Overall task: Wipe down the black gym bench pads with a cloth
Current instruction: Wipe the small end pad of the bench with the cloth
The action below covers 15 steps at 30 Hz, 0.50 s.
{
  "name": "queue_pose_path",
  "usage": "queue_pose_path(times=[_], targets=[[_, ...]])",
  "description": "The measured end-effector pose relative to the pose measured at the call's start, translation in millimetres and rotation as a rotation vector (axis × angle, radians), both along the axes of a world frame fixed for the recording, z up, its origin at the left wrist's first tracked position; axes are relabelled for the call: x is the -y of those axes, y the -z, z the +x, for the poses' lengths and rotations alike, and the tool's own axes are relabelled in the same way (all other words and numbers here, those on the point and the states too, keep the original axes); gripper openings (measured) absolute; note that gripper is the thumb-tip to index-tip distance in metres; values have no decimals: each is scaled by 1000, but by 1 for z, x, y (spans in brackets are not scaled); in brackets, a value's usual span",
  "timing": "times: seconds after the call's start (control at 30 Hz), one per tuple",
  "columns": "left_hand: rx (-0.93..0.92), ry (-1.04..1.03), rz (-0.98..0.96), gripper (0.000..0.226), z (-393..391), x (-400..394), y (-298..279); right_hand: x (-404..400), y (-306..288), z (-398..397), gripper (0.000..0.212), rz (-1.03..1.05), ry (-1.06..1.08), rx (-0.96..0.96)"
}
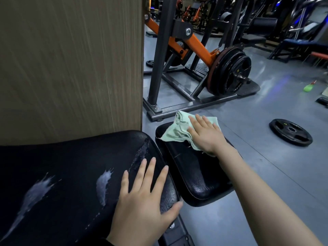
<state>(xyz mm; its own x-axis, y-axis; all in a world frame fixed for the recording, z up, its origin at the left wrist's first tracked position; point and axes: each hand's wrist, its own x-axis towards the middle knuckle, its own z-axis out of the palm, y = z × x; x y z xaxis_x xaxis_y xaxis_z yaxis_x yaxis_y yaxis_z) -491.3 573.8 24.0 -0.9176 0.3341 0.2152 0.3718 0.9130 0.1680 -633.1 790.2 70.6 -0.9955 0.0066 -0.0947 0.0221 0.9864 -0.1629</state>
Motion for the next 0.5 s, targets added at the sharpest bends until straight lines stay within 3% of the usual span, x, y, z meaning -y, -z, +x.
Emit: queue_pose_path(times=[0.2,0.5], targets=[[19,-8,-18,73,0,1,-3,-4,0,-7,57,-10,-39,-7],[56,0,-44,73,5,3,-8,-30,2,49,55,-7,-58,-24]])
